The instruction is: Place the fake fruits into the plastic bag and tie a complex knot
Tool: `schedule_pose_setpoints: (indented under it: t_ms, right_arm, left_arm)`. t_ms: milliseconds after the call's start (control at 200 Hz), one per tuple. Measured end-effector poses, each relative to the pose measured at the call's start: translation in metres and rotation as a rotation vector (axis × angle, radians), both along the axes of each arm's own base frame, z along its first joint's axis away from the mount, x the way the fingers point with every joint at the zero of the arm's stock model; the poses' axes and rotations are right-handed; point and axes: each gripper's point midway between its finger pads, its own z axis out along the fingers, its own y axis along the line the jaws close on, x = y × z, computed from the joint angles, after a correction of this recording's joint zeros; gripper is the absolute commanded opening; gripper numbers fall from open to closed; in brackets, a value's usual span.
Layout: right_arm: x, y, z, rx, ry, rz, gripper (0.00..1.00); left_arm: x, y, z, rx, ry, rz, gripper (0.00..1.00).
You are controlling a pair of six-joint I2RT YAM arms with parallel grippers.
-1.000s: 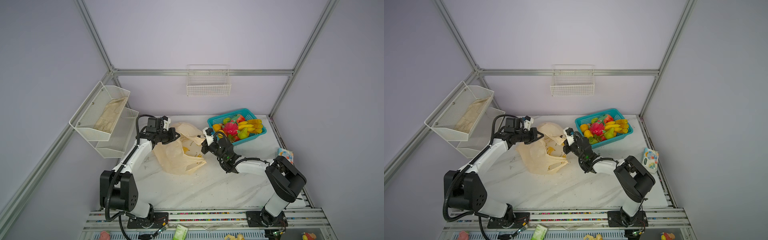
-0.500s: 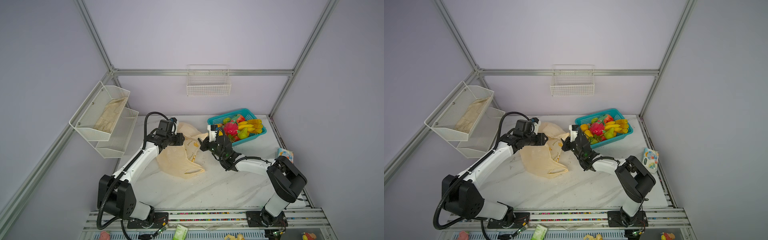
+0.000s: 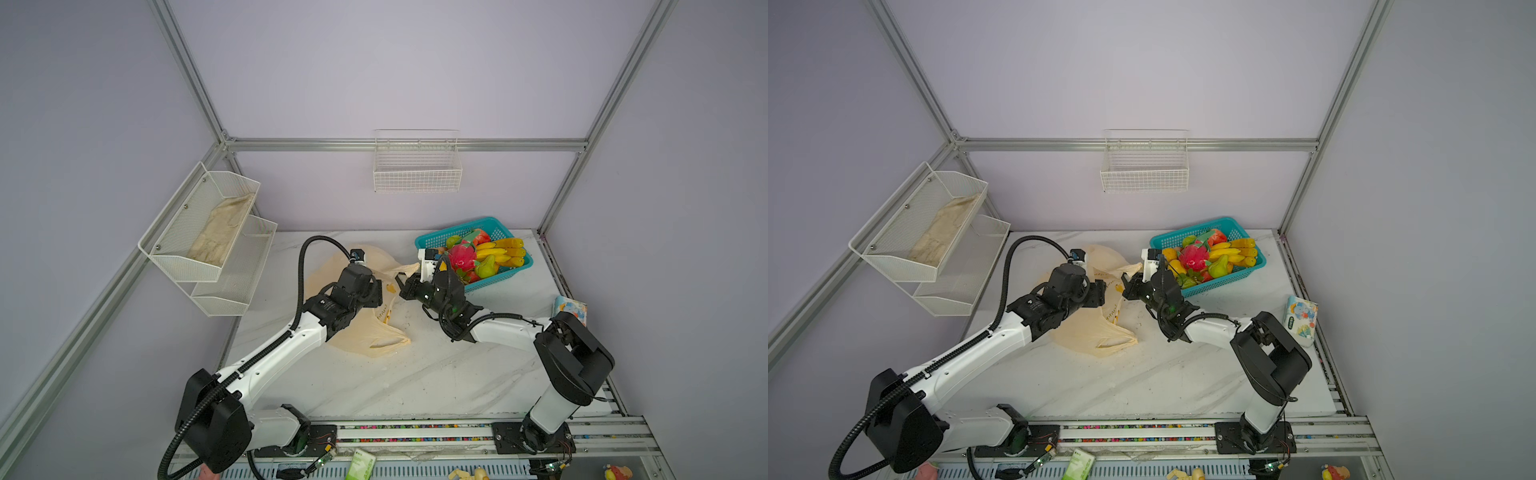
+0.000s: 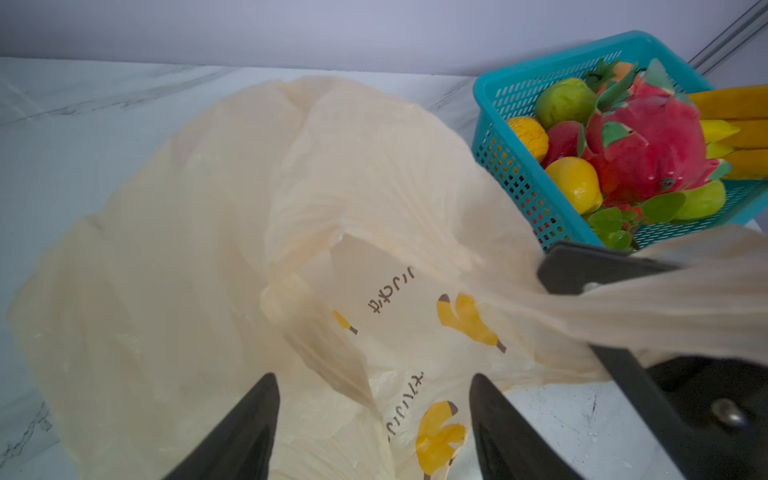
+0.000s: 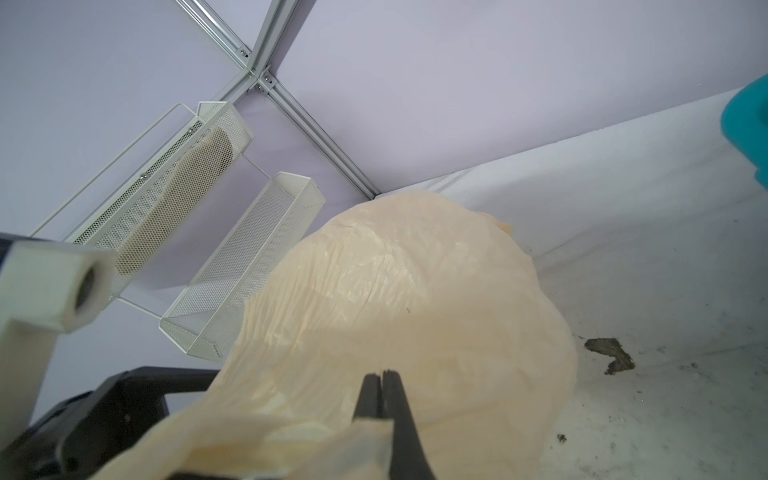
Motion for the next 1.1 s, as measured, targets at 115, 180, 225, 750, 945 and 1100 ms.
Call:
schedule_pose_setpoints:
  t_ms: [115,180,225,750,945,1100]
  right_arm:
    - [-0.001,0.000,0.004,0.015,0.000,0.000,0.00]
    - [-0.001,0.000,0.004,0.016,0.004,0.000,0.00]
    - [-0.001,0.000,0.004,0.018,0.004,0.001,0.00]
    - [0.001,0.002,0.013,0.031,-0.008,0.003,0.00]
    - [0.002,0.000,0.010,0.016,-0.003,-0.010,0.00]
    - [0.009,-0.005,0.005,-0.050,-0.014,-0.045,0.00]
  left_arm:
    - [-0.004,0.002,-0.014,-0.008,0.007,0.029,0.73]
    - [-0.004,0.003,-0.017,-0.019,0.003,0.038,0.73]
    - [-0.003,0.002,-0.018,-0.030,0.000,0.045,0.73]
    - [0.030,-0.010,-0.048,-0.009,-0.032,0.086,0.54]
    - [0.033,-0.002,-0.059,0.031,-0.028,0.136,0.21]
    - [0.030,0.002,-0.061,0.063,-0.015,0.130,0.00]
